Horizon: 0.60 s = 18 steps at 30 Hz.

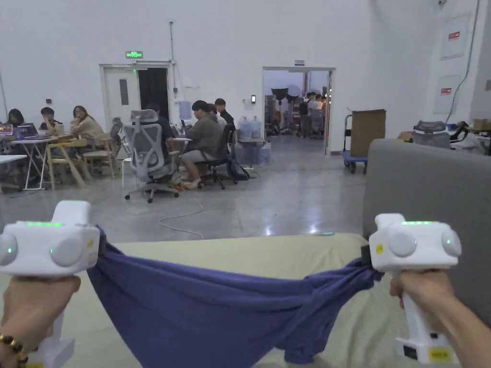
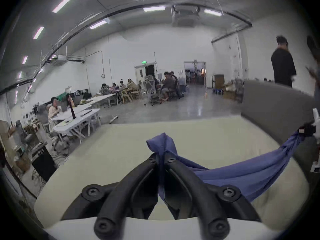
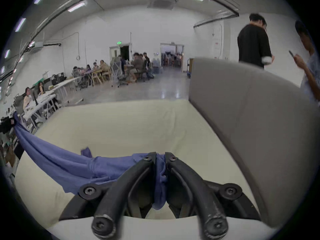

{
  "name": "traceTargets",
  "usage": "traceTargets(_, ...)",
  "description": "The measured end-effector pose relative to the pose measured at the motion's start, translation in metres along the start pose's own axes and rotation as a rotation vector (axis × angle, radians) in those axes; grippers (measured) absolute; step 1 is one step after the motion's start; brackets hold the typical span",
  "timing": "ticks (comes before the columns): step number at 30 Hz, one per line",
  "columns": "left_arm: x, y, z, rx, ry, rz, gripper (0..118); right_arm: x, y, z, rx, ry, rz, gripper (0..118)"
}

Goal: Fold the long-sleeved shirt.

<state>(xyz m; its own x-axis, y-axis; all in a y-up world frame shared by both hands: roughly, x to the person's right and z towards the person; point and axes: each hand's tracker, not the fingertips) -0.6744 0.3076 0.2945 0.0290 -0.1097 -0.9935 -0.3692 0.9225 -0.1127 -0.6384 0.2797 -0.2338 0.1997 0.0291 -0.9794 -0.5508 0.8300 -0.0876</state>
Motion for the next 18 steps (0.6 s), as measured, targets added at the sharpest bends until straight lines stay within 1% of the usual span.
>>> traceTargets(1,0.003,-0.019,-0.004,-0.027,-0.007,0.007,1,0.0,-0.016,-0.019,-0.032,0.0,-0.008,6)
traceTargets(3,0.009,-0.048,-0.003,-0.092,-0.005,0.022,1,0.0,-0.049,-0.025,-0.046,0.006,-0.023,6)
traceTargets(4,0.01,-0.063,0.0,-0.089,-0.02,0.043,0,-0.001,-0.064,-0.024,-0.07,0.009,-0.007,5)
traceTargets(5,0.01,-0.073,0.003,-0.103,-0.018,0.049,0,-0.005,-0.076,-0.009,-0.076,0.016,0.01,5)
traceTargets(6,0.009,-0.084,0.008,-0.112,-0.022,0.056,0,-0.006,-0.089,-0.002,-0.081,0.004,0.051,5)
traceTargets(8,0.003,-0.098,0.023,-0.121,-0.043,0.075,1,-0.002,-0.108,0.015,-0.069,0.019,0.039,5)
traceTargets(10,-0.002,-0.117,0.046,-0.12,-0.053,0.094,1,0.003,-0.127,0.039,-0.07,0.051,0.0,5)
traceTargets(11,-0.009,-0.127,0.058,-0.108,-0.078,0.114,1,0.003,-0.141,0.054,-0.064,0.05,-0.013,5)
traceTargets(13,-0.012,-0.154,0.082,-0.113,-0.069,0.12,1,0.006,-0.17,0.072,-0.072,0.066,-0.008,5)
traceTargets(16,-0.016,-0.211,0.124,-0.136,-0.063,0.125,1,0.004,-0.225,0.097,-0.12,0.056,-0.021,5)
traceTargets(18,-0.017,-0.251,0.152,-0.184,-0.051,0.121,1,0.005,-0.263,0.112,-0.149,0.054,-0.01,5)
